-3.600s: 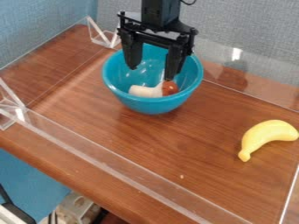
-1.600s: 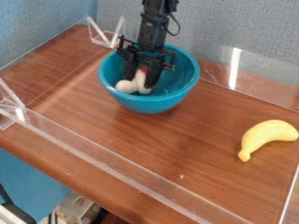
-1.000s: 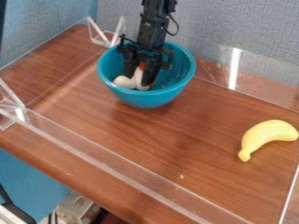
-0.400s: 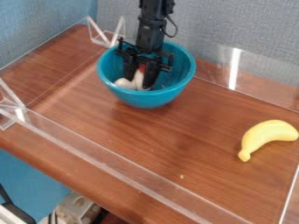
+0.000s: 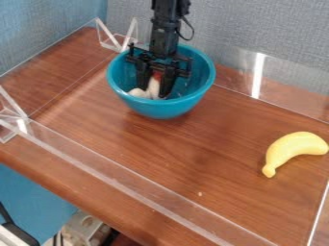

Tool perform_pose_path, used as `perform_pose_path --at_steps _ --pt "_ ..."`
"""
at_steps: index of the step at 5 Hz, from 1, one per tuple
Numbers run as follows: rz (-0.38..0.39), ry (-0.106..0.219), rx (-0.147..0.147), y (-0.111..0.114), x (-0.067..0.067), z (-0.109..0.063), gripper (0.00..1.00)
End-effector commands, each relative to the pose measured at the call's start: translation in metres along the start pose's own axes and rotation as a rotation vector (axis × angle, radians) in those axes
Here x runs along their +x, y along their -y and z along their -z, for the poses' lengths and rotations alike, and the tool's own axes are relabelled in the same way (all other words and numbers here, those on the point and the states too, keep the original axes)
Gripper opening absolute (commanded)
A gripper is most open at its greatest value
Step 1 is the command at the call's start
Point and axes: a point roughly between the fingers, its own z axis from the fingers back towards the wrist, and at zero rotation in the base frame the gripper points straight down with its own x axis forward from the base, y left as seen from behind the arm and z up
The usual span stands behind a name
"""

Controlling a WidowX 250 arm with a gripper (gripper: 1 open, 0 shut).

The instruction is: Remove the mushroom from the blue bowl and put it on the table

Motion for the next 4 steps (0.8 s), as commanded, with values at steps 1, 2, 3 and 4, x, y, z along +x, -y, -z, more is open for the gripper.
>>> perform_pose_path --at_steps 1,2,3,4 --pt "-0.007 0.034 -0.008 0.009 -0.002 -0.005 0.00" --pt "0.001 0.032 -0.010 0.019 -0.003 0.003 0.00" --pt "-0.022 0.065 -0.049 0.019 -0.013 -0.014 0.00" --pt "-0.061 0.101 -0.092 0.012 -0.014 -0.038 0.00"
